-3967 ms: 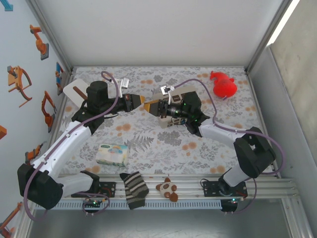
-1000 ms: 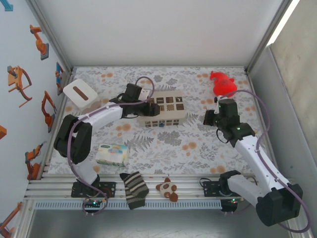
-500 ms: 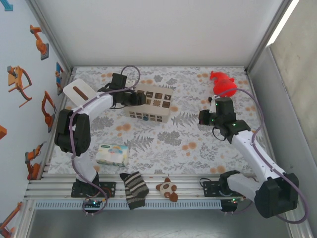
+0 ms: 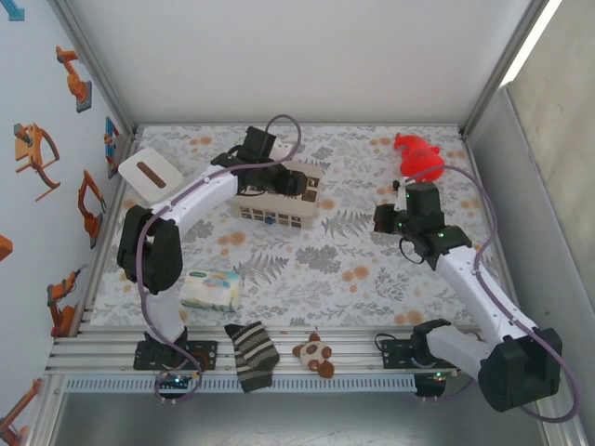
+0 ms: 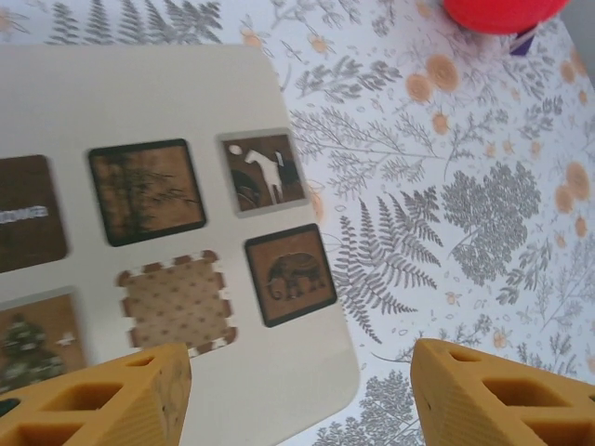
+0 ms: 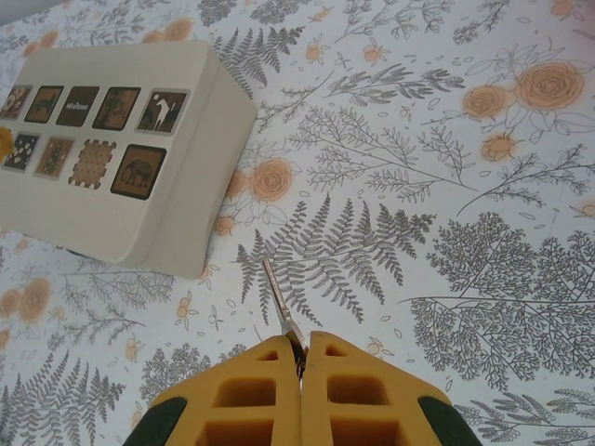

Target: Unlock a padlock with a key

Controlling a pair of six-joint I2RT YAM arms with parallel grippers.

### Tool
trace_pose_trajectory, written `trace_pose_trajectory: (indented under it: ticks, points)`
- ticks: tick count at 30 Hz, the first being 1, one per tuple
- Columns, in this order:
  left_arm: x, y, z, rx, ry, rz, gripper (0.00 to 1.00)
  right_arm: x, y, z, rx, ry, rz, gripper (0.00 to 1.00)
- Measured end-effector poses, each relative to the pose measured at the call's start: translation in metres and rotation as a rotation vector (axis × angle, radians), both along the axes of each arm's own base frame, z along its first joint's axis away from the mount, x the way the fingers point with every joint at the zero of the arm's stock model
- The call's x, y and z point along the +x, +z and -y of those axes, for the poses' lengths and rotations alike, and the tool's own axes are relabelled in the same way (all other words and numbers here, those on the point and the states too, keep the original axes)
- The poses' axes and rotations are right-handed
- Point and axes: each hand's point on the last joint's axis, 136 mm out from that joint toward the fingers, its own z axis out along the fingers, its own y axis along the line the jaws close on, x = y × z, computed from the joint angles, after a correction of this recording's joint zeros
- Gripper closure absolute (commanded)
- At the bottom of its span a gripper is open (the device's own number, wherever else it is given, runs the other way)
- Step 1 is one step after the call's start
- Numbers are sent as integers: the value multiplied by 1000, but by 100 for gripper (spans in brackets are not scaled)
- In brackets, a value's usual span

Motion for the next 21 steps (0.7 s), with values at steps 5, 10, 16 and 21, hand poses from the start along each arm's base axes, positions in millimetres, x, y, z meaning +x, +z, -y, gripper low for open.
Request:
trace_pose_trajectory:
  ticks: [5, 10, 16, 21]
  points:
    - [-4, -32, 12, 46, -22, -56, 37, -4, 0, 5, -18, -13, -6, 100]
    - [-7, -46, 20, 73, -37, -74, 37, -8, -3, 8, -33, -21, -22, 100]
    - [-21, -50, 33, 92, -69, -70, 38, -8, -2, 11, -47, -31, -11, 100]
    - [-38, -51, 48, 94, -109, -54, 37, -7, -1, 11, -46, -31, -10, 100]
